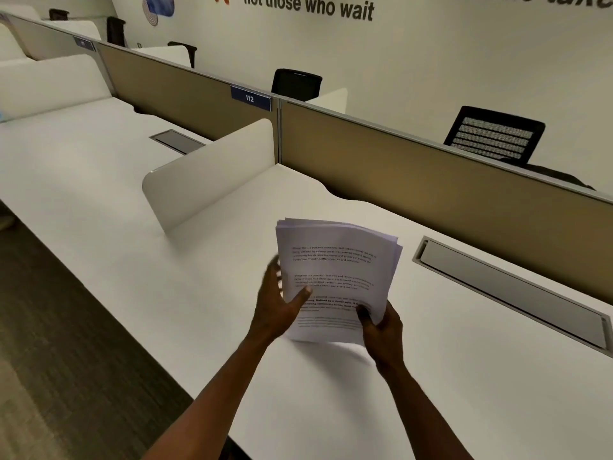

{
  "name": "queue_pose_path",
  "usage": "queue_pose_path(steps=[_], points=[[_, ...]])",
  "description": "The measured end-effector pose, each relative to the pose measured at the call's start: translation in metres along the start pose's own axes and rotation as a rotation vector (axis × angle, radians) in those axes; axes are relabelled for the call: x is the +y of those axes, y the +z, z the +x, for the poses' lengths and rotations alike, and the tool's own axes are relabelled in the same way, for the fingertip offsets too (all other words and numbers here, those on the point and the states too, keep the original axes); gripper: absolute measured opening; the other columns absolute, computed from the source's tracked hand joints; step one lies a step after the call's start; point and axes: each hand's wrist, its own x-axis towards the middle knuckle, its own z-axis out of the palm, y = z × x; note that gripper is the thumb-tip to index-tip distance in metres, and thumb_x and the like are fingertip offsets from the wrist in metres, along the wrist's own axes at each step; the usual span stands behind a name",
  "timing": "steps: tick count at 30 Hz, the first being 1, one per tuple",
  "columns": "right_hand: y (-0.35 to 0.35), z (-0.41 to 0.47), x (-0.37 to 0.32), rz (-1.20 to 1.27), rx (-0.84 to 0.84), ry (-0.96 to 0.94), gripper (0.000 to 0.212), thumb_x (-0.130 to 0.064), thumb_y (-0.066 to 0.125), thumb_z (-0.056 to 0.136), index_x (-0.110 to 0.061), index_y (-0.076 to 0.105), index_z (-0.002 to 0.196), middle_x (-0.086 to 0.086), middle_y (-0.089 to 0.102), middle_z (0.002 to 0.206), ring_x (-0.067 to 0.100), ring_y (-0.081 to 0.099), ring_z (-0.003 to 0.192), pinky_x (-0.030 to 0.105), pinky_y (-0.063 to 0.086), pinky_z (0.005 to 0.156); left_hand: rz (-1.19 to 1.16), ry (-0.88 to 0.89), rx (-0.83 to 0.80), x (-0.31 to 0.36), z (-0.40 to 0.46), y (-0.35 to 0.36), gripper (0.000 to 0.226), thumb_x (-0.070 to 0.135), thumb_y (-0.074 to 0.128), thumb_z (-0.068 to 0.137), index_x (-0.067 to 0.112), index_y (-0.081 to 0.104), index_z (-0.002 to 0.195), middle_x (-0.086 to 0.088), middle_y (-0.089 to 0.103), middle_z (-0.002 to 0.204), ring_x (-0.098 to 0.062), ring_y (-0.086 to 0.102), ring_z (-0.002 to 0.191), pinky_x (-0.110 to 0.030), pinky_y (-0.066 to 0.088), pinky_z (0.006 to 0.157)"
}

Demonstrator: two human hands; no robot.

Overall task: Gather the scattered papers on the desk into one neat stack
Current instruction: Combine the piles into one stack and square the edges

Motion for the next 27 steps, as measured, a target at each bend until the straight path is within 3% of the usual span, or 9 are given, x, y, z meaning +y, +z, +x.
queue_pose_path(steps=[3, 6, 10, 12, 14, 17, 19, 22, 27], points=[[-0.016, 0.011, -0.019, -0.194, -0.099, -0.168, 0.020, -0.030, 0.058, 0.090, -0.031, 0.062, 0.110, -0.012, 0.069, 0.097, -0.007, 0.065, 0.087, 0.011, 0.052, 0.065, 0.282, 0.345, 0.265, 0.043, 0.017, -0.020, 0.110, 0.050, 0.076, 0.078, 0.014, 0.011, 0.158, -0.003, 0.015, 0.165, -0.021, 0.018, 0.152, -0.035, 0.026, 0.121], [-0.030, 0.026, -0.044, -0.396, -0.208, -0.281, 0.017, -0.025, 0.057, 0.091, -0.024, 0.065, 0.106, -0.009, 0.071, 0.091, 0.005, 0.067, 0.080, 0.025, 0.055, 0.064, 0.606, 0.652, 0.105, 0.095, 0.043, -0.043, 0.099, 0.055, 0.069, 0.079, 0.016, 0.023, 0.157, -0.001, 0.025, 0.164, -0.023, 0.012, 0.155, -0.039, 0.012, 0.126], [-0.035, 0.039, -0.076, -0.618, -0.345, -0.378, 0.020, -0.019, 0.058, 0.089, -0.034, 0.062, 0.102, -0.016, 0.068, 0.085, 0.015, 0.064, 0.073, 0.033, 0.052, 0.063, 0.705, 0.455, -0.380, 0.131, 0.069, -0.058, 0.047, 0.035, 0.074, 0.082, 0.021, 0.066, 0.126, -0.001, 0.073, 0.119, -0.022, 0.064, 0.118, -0.038, 0.049, 0.101], [-0.042, 0.046, -0.086, -0.630, -0.385, -0.377, 0.019, -0.026, 0.062, 0.087, -0.036, 0.063, 0.103, -0.019, 0.070, 0.090, 0.011, 0.066, 0.077, 0.034, 0.055, 0.066, 0.593, 0.427, -0.388, 0.127, 0.070, -0.058, 0.013, 0.021, 0.073, 0.084, 0.012, 0.077, 0.093, -0.005, 0.077, 0.087, -0.021, 0.071, 0.083, -0.036, 0.054, 0.072], [-0.061, 0.056, -0.087, -0.575, -0.332, -0.317, 0.029, -0.041, 0.073, 0.078, -0.038, 0.065, 0.106, -0.020, 0.071, 0.099, 0.002, 0.067, 0.088, 0.032, 0.055, 0.073, 0.447, 0.383, -0.278, 0.113, 0.067, -0.059, 0.009, 0.016, 0.073, 0.085, 0.009, 0.077, 0.084, -0.006, 0.075, 0.077, -0.016, 0.069, 0.071, -0.030, 0.051, 0.064], [-0.094, 0.061, -0.073, -0.303, -0.193, -0.070, 0.068, -0.053, 0.088, 0.058, -0.045, 0.059, 0.119, -0.018, 0.068, 0.115, 0.001, 0.062, 0.108, 0.028, 0.052, 0.082, 0.196, 0.222, -0.114, 0.075, 0.060, -0.068, 0.003, 0.018, 0.077, 0.082, 0.016, 0.078, 0.082, -0.001, 0.075, 0.074, -0.001, 0.066, 0.066, -0.010, 0.047, 0.057], [-0.099, 0.058, -0.052, 0.083, -0.312, 0.083, 0.078, -0.041, 0.091, 0.059, -0.038, 0.055, 0.129, -0.003, 0.070, 0.122, 0.017, 0.065, 0.115, 0.036, 0.055, 0.089, 0.035, 0.068, -0.080, 0.052, 0.054, -0.069, 0.009, 0.027, 0.078, 0.079, 0.021, 0.078, 0.087, 0.002, 0.077, 0.081, -0.005, 0.070, 0.074, -0.019, 0.054, 0.067], [-0.083, 0.046, -0.027, 0.225, -0.414, 0.113, 0.059, -0.021, 0.088, 0.069, -0.026, 0.066, 0.123, 0.009, 0.072, 0.120, 0.029, 0.068, 0.111, 0.037, 0.059, 0.085, -0.127, -0.054, -0.081, 0.022, 0.048, -0.061, 0.027, 0.031, 0.077, 0.076, 0.016, 0.078, 0.098, -0.009, 0.078, 0.098, -0.029, 0.072, 0.093, -0.046, 0.057, 0.084], [-0.058, 0.031, -0.004, 0.208, -0.115, 0.105, 0.028, -0.004, 0.074, 0.084, -0.027, 0.076, 0.101, 0.002, 0.077, 0.104, 0.023, 0.074, 0.091, 0.028, 0.059, 0.069, -0.237, -0.116, -0.126, -0.008, 0.036, -0.051, 0.021, 0.036, 0.080, 0.073, 0.029, 0.078, 0.093, -0.001, 0.079, 0.095, -0.019, 0.073, 0.089, -0.035, 0.059, 0.076]])
